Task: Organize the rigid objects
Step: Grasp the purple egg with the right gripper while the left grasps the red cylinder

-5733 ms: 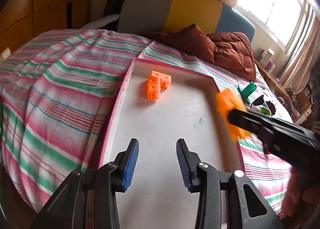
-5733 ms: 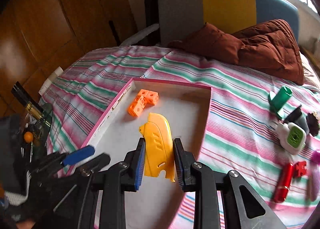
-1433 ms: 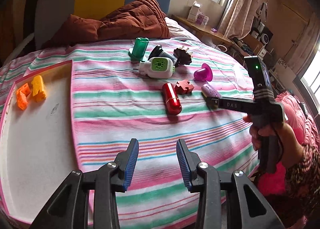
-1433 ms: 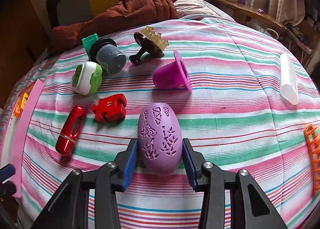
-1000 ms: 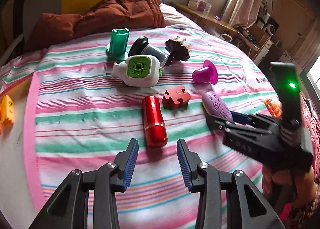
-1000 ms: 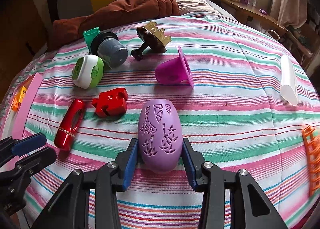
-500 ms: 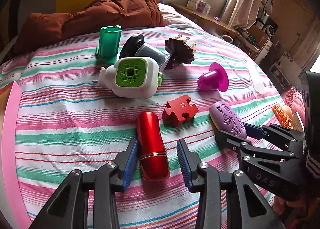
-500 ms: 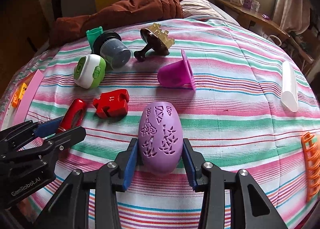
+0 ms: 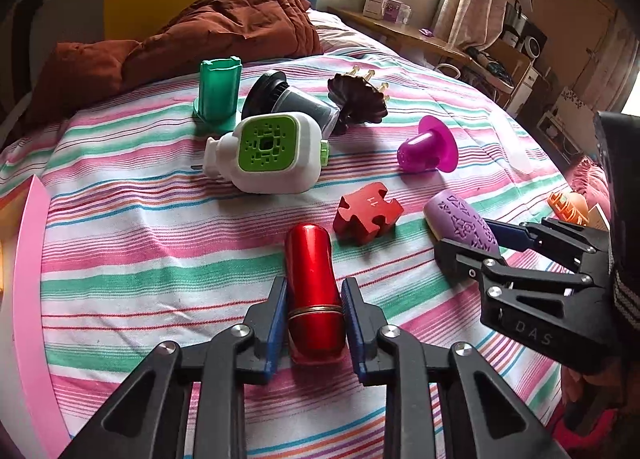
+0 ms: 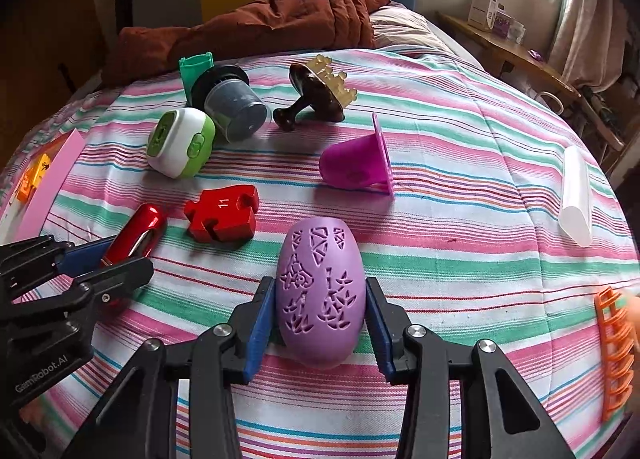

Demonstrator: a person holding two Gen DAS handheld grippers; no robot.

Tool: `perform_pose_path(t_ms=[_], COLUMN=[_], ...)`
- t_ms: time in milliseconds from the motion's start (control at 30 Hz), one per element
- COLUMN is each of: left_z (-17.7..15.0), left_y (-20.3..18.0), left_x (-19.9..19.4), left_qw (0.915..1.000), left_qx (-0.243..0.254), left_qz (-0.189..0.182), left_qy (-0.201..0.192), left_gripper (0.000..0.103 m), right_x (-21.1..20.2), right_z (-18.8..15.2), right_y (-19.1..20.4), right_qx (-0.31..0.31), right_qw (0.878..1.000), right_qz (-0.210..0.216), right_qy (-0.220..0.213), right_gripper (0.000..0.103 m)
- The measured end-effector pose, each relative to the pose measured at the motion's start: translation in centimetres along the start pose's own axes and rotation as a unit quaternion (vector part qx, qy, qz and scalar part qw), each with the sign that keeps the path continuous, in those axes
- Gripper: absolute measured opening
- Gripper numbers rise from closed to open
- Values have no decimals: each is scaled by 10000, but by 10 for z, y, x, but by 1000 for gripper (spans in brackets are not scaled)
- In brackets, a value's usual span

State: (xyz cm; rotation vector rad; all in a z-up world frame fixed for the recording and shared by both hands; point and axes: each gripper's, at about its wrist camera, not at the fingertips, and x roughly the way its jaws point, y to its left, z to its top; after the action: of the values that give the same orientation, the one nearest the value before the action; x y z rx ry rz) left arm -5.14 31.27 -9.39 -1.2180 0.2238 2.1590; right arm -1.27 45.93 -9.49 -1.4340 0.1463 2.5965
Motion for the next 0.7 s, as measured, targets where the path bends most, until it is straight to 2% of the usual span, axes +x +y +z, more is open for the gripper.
perform_pose_path(t_ms=[200, 467, 700], left_z=[-8, -20, -28], left_y=[0, -6, -7], left_x=[-7, -13, -20], left_qw=[9999, 9997, 9997], left_qx=[-35, 104, 146], left_qz=[2, 200, 173], left_qy=[115, 92, 120], left_gripper=[26, 26, 26], right_x=[-1, -3, -5], right_z=[-2, -4, -5], right_y=[2, 6, 12], right_qx=[-43, -45, -142], right_qw=[10000, 9999, 9996], right_qz=[-61, -106, -247], right_qy=[-45, -27, -85], right_gripper=[44, 44, 44])
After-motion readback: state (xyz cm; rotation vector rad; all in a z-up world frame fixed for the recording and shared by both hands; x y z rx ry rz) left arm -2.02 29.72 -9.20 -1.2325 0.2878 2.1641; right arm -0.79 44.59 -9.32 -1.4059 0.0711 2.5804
